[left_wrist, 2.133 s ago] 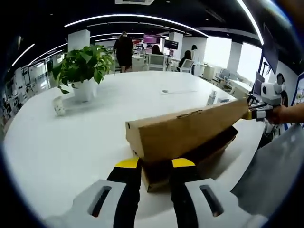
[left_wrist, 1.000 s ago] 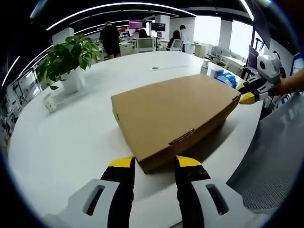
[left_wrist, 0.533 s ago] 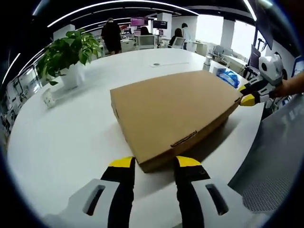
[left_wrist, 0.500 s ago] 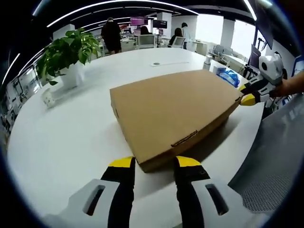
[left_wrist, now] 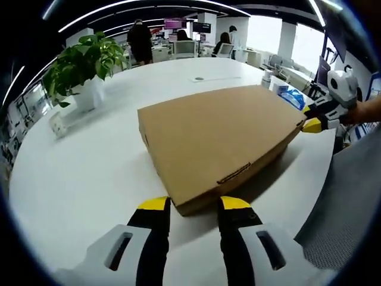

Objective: Operate the shoe box by opening the lid, removing the specified soft item, and placing it in the target area until the item is outside and the box remains undamaged.

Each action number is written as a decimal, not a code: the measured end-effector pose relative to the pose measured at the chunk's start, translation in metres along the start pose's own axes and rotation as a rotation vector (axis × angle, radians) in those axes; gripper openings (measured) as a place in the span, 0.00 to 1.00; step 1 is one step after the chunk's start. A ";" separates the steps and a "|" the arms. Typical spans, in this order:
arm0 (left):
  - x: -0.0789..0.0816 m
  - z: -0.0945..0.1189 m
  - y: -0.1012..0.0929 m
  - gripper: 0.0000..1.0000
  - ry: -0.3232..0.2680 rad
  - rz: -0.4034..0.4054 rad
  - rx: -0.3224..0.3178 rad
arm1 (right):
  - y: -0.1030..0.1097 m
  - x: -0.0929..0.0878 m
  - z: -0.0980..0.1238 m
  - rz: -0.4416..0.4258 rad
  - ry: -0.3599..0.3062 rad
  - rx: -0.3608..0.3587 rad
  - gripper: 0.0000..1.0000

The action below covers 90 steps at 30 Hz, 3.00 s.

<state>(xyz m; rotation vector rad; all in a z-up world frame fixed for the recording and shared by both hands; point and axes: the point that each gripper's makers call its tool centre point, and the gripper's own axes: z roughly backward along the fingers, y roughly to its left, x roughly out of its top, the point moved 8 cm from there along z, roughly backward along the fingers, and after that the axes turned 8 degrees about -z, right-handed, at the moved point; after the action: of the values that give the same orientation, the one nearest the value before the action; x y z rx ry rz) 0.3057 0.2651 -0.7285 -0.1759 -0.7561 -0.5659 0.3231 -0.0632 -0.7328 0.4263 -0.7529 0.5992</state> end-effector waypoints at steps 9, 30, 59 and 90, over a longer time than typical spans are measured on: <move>0.012 -0.010 0.009 0.30 0.003 0.014 -0.003 | -0.014 0.014 -0.013 0.004 -0.001 -0.017 0.21; 0.038 -0.035 0.035 0.30 0.037 -0.005 -0.013 | -0.028 0.033 -0.031 -0.031 -0.008 -0.056 0.21; 0.027 0.019 0.008 0.42 -0.052 0.042 0.036 | -0.038 0.014 0.042 -0.016 -0.090 -0.088 0.41; 0.066 0.086 -0.078 0.67 -0.299 -0.010 -0.026 | -0.043 -0.026 0.166 -0.116 -0.206 -0.251 0.78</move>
<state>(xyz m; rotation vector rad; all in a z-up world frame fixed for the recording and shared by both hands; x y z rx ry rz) 0.2507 0.2020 -0.6251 -0.2853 -1.0397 -0.5656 0.2517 -0.1971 -0.6492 0.2997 -0.9804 0.3487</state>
